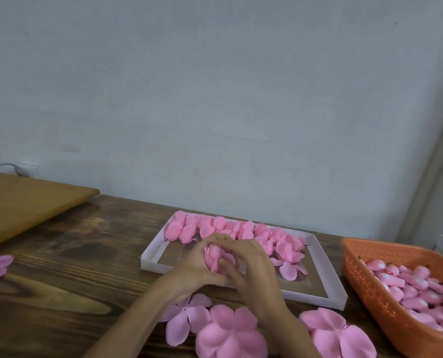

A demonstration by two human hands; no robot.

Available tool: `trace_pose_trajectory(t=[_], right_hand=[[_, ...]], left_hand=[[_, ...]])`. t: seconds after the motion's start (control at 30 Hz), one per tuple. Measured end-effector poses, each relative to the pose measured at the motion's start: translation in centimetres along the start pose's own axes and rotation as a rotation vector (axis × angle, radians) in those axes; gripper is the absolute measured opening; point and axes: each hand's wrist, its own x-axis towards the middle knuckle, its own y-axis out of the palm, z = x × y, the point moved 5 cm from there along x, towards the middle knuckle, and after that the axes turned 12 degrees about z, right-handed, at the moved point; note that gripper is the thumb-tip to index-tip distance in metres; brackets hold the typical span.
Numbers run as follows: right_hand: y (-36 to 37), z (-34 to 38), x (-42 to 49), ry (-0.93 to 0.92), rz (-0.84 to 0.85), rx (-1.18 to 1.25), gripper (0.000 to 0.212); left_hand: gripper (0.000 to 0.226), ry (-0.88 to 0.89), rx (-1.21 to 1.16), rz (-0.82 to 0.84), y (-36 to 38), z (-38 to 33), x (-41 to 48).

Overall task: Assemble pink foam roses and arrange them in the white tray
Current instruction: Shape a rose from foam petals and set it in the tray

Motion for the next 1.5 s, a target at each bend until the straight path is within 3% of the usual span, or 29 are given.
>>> trace_pose_trajectory(t=[0.33,0.57,0.73,0.93,1.07,1.2,1.33,1.43,1.5], right_hand=[[-1.1,0.5,0.0,-0.066,0.004,-0.010,0.027],[-0.9,0.7,-0.3,-0.107,0.010,-0.008,0.035],[-1.3,1.0,-0.3,-0.118,-0.001,-0.011,0.038],[-1.2,1.3,-0.5,-0.122,0.048,-0.026,0.042],[-1.1,1.4,-0.5,-0.135,0.066,-0.011,0.042],[-0.5,1.0,-0.4,-0.032,-0.017,0.314,0.042],[1.0,0.5,-0.4,0.124,-0.051,0.491,0.012],[1.8,1.1,-0.3,0.113,-0.018,0.530,0.027],[2.3,1.9,-0.3,0.048,0.015,0.493,0.039]], left_hand=[[0.045,0.081,-0.002,-0.037,1.0,-0.8,0.6],[0.046,0.055,0.085,-0.078,0.5,-0.7,0.5],[0.017,0.088,0.104,-0.057,0.8,-1.0,0.5],[0.006,0.114,0.099,-0.076,0.7,-0.7,0.5],[0.020,0.105,0.070,-0.070,1.0,-0.7,0.3],[0.034,0.118,-0.188,-0.156,0.9,-0.5,0.4],[0.049,0.152,-0.598,-0.161,0.9,-1.0,0.4],[0.036,0.082,-0.749,-0.201,1.2,-1.0,0.3],[0.052,-0.011,-0.745,-0.267,1.5,-0.8,0.0]])
